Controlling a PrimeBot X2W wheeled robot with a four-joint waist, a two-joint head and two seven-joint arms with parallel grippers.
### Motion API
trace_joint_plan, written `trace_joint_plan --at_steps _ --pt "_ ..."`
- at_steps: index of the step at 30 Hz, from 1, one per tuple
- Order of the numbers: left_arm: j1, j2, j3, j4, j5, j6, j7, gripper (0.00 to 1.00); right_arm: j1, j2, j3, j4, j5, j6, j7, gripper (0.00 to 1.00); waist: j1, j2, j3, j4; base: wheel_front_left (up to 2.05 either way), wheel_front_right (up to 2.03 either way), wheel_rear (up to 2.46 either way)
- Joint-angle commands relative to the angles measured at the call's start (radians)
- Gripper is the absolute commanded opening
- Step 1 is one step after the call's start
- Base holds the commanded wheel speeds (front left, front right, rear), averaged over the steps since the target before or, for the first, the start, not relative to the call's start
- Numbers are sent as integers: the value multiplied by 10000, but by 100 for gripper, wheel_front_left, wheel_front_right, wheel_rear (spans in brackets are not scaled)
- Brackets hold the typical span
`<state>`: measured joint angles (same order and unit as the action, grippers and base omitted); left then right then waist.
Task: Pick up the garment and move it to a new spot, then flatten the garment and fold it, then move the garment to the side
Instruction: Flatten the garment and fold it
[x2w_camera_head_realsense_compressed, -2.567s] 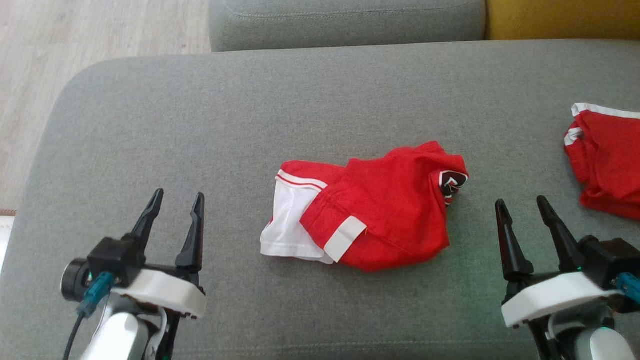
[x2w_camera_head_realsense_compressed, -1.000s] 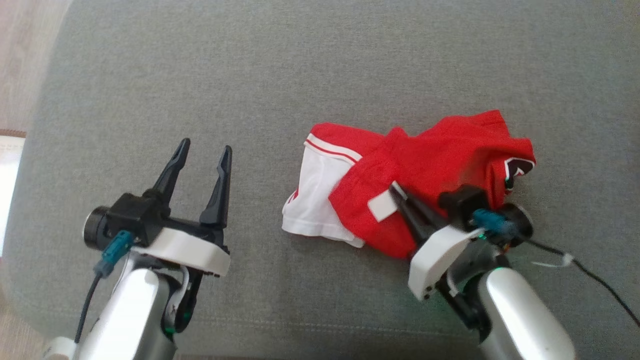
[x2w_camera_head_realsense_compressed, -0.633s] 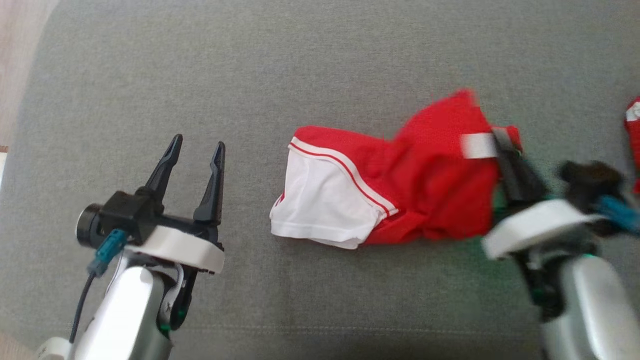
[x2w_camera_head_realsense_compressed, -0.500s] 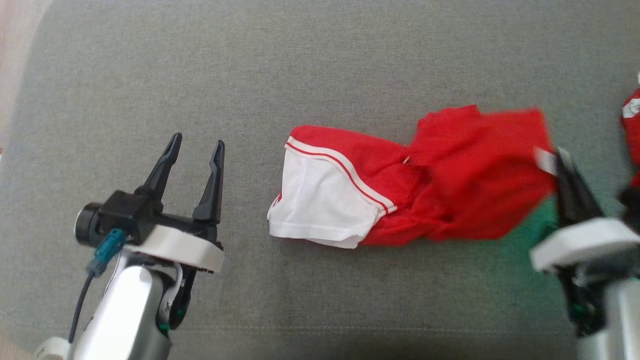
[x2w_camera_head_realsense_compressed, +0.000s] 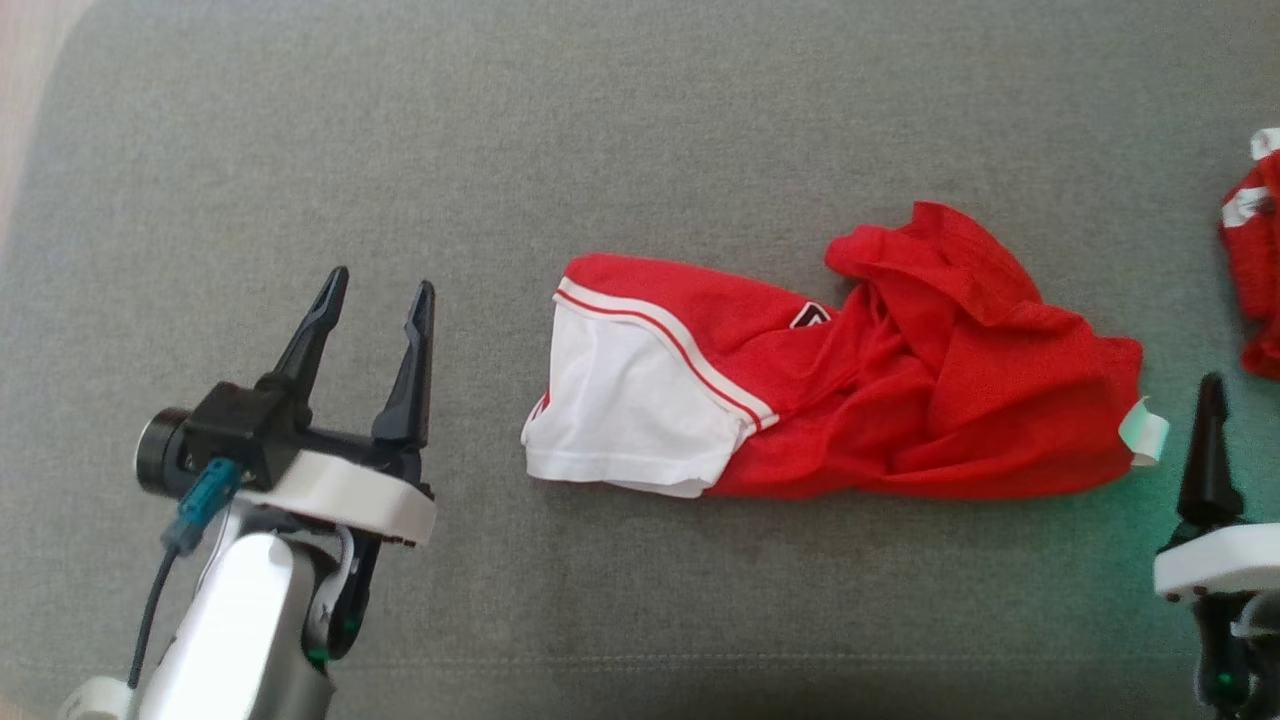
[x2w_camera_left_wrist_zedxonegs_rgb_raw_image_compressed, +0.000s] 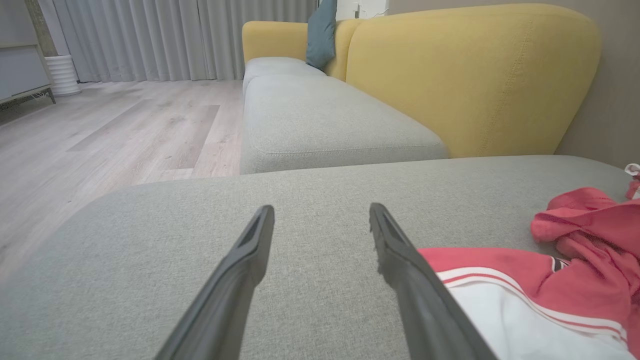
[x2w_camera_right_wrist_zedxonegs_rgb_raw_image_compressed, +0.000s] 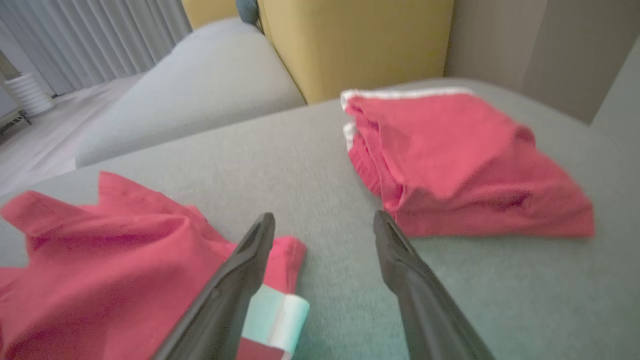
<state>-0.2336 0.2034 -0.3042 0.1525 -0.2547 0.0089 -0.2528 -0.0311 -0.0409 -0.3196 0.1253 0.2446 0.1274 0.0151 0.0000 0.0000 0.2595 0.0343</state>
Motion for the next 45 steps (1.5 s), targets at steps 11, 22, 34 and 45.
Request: trace_joint_plan --at_steps 11,22,34,45 --pt "375 300 493 -225 139 199 -61 100 376 -94 2180 -3081 -1436 33 101 100 0 0 -824 -24 0 0 0" --pt "872 333 400 -408 47 410 84 100 1117 -93 3045 -3349 -1132 33 527 100 0 0 -1224 38 0 0 0" --pt "824 392 286 -505 32 455 95 100 1003 -93 3065 -3308 -1044 33 520 100 0 0 -1100 97 0 0 0" --pt "613 80 -1219 -678 -189 -595 1758 100 794 -93 3171 -3230 -989 33 515 100 0 0 -653 54 0 0 0"
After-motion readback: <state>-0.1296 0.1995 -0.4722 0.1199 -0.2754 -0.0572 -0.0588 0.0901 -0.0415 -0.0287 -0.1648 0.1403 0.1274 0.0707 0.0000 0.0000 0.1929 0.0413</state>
